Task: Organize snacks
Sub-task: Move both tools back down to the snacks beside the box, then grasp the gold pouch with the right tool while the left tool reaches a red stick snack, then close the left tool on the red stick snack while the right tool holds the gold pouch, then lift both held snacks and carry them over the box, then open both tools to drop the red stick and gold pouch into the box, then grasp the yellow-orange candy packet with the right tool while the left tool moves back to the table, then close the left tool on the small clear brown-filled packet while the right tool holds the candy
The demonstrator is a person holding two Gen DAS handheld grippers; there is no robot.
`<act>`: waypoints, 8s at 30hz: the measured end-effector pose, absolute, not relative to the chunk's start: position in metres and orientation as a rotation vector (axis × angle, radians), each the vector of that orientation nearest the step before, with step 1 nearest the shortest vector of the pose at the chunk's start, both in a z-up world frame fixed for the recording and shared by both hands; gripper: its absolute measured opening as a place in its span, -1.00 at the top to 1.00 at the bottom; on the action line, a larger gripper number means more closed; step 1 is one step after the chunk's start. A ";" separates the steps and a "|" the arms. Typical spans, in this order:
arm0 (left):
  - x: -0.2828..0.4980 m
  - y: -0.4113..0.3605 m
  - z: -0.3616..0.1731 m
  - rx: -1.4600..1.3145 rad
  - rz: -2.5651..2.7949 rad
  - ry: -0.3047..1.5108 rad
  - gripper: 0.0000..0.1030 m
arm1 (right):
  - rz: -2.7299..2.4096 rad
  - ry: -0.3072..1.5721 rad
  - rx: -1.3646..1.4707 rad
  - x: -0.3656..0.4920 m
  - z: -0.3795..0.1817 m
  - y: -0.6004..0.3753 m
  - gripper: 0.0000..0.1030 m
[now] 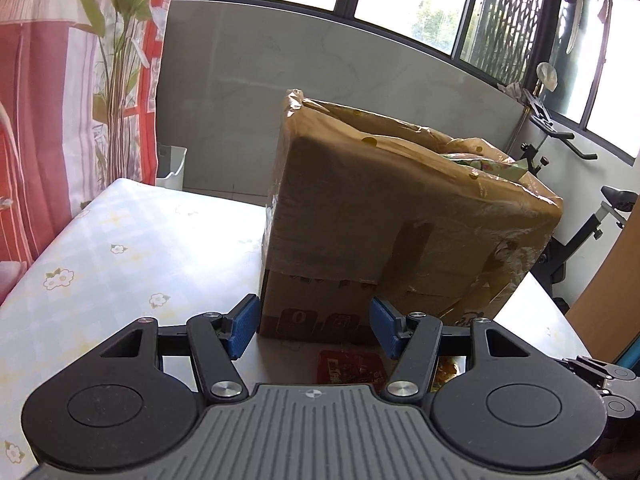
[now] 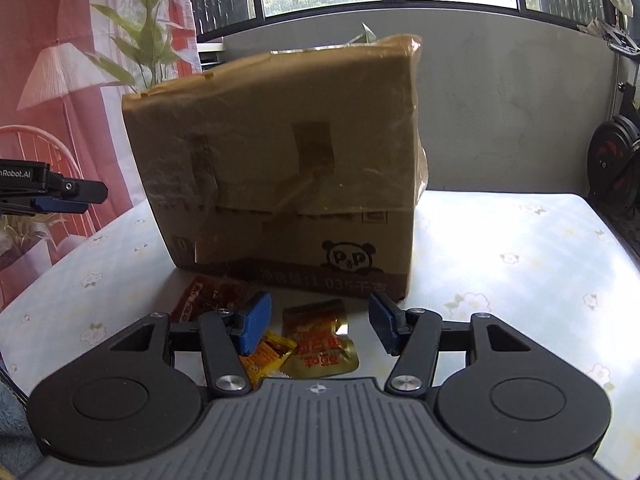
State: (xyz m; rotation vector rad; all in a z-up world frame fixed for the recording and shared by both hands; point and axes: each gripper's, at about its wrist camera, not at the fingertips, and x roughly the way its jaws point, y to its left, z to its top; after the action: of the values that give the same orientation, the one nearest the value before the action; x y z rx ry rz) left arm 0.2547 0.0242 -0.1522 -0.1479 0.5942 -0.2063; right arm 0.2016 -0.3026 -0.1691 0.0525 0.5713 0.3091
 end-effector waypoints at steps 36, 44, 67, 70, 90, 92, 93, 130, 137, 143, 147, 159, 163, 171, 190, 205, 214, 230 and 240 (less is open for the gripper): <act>0.248 0.021 -0.179 -0.149 -0.167 0.677 -0.22 | 0.359 0.731 -0.150 0.261 -0.222 -0.274 -0.20; 0.249 0.018 -0.184 -0.141 -0.171 0.707 -0.22 | 0.388 0.698 -0.131 0.250 -0.223 -0.281 0.07; 0.298 -0.045 -0.246 0.010 -0.216 0.819 -0.22 | 0.403 0.549 0.026 0.213 -0.213 -0.321 0.11; 0.305 -0.043 -0.251 -0.025 -0.227 0.832 -0.21 | 0.407 0.556 0.025 0.216 -0.215 -0.318 0.11; 0.294 -0.061 -0.263 0.083 -0.221 0.788 0.43 | 0.405 0.574 0.022 0.221 -0.216 -0.318 0.11; 0.286 -0.056 -0.261 0.052 -0.238 0.782 0.68 | 0.406 0.574 0.020 0.221 -0.216 -0.318 0.11; 0.282 -0.054 -0.260 0.051 -0.229 0.776 0.70 | 0.407 0.574 0.018 0.221 -0.216 -0.318 0.11; 0.241 -0.010 -0.174 -0.020 -0.222 0.567 0.70 | 0.378 0.448 0.038 0.181 -0.178 -0.324 0.11; 0.242 -0.008 -0.114 -0.022 -0.282 0.419 0.70 | 0.395 0.275 0.120 0.175 -0.113 -0.339 0.11; 0.274 -0.022 -0.069 0.006 -0.322 0.337 0.69 | 0.462 0.164 0.121 0.206 -0.053 -0.327 0.11; 0.310 -0.039 -0.052 0.029 -0.333 0.331 0.68 | 0.462 0.171 0.046 0.252 -0.035 -0.301 0.11; 0.373 -0.039 -0.058 0.010 -0.260 0.408 -0.20 | 0.369 0.284 -0.004 0.308 -0.050 -0.263 -0.23; 0.362 -0.025 -0.065 -0.028 -0.285 0.440 -0.19 | 0.388 0.282 0.058 0.291 -0.049 -0.276 -0.23; 0.308 0.005 -0.082 -0.057 -0.352 0.421 -0.16 | 0.403 0.270 0.083 0.237 -0.071 -0.294 -0.23; 0.277 0.042 -0.176 -0.147 -0.308 0.645 -0.01 | 0.434 0.819 0.135 0.235 -0.194 -0.260 -0.20; 0.273 0.030 -0.202 -0.108 -0.266 0.731 -0.02 | 0.509 0.796 -0.164 0.237 -0.207 -0.229 0.28; 0.291 0.006 -0.220 -0.112 -0.280 0.792 -0.02 | 0.390 0.645 -0.049 0.245 -0.210 -0.281 0.29; 0.333 -0.060 -0.260 -0.027 -0.253 0.824 -0.03 | 0.381 0.611 0.049 0.239 -0.230 -0.304 0.29; 0.338 -0.083 -0.267 0.047 -0.246 0.815 0.03 | 0.393 0.627 0.099 0.246 -0.234 -0.317 0.29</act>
State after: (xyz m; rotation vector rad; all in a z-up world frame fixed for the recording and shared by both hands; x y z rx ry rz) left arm 0.3383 -0.0835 -0.2669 0.0475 0.8152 -0.2457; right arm 0.2462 -0.3167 -0.2345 0.0994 0.6269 0.3927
